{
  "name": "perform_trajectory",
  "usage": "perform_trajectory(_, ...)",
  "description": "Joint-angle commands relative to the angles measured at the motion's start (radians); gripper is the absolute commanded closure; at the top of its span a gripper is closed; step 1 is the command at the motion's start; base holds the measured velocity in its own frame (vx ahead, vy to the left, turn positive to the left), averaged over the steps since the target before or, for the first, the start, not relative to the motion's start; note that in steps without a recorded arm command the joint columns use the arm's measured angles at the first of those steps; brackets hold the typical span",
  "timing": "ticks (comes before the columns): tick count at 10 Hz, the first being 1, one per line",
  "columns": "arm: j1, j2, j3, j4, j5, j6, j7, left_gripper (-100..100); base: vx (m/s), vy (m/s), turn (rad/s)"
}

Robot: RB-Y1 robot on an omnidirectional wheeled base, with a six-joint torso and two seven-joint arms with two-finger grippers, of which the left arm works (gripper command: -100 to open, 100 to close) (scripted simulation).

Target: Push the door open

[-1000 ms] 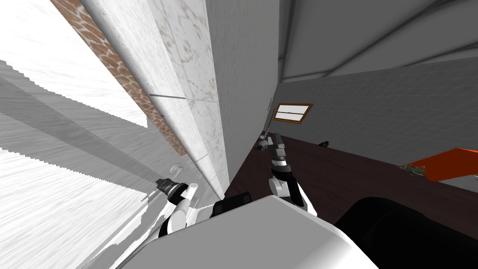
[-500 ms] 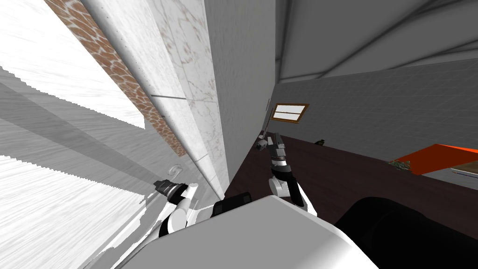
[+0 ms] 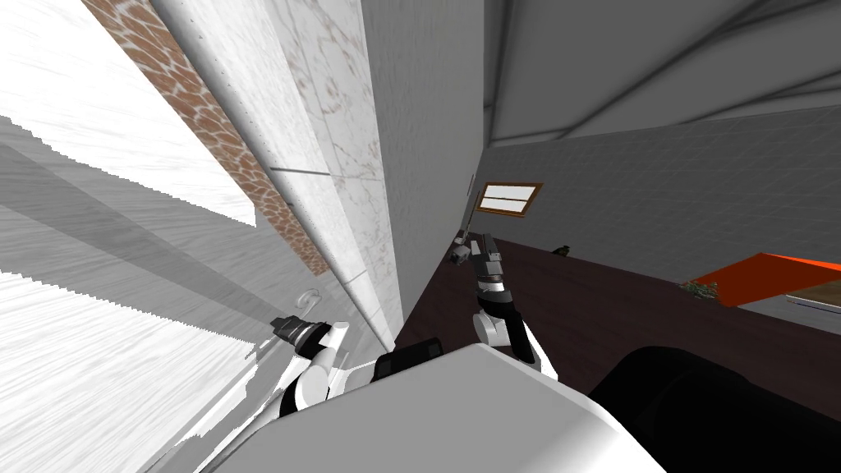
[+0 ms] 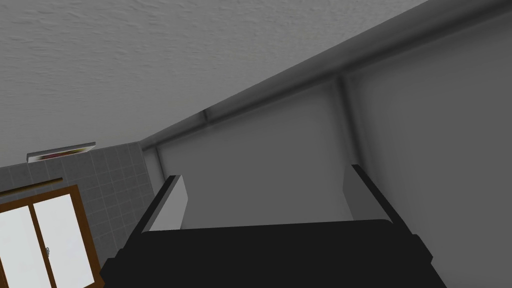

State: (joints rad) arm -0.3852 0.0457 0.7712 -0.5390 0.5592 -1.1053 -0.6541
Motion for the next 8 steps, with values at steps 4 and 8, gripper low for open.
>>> perform_trajectory(4, -0.002, 0.009, 0.027, -0.014, 0.024, -0.019, -0.017, 100, -0.012, 0.021, -0.058)
perform_trajectory(8, -0.005, 0.013, 0.038, -0.012, 0.034, -0.031, -0.021, 100, -0.017, 0.054, -0.087)
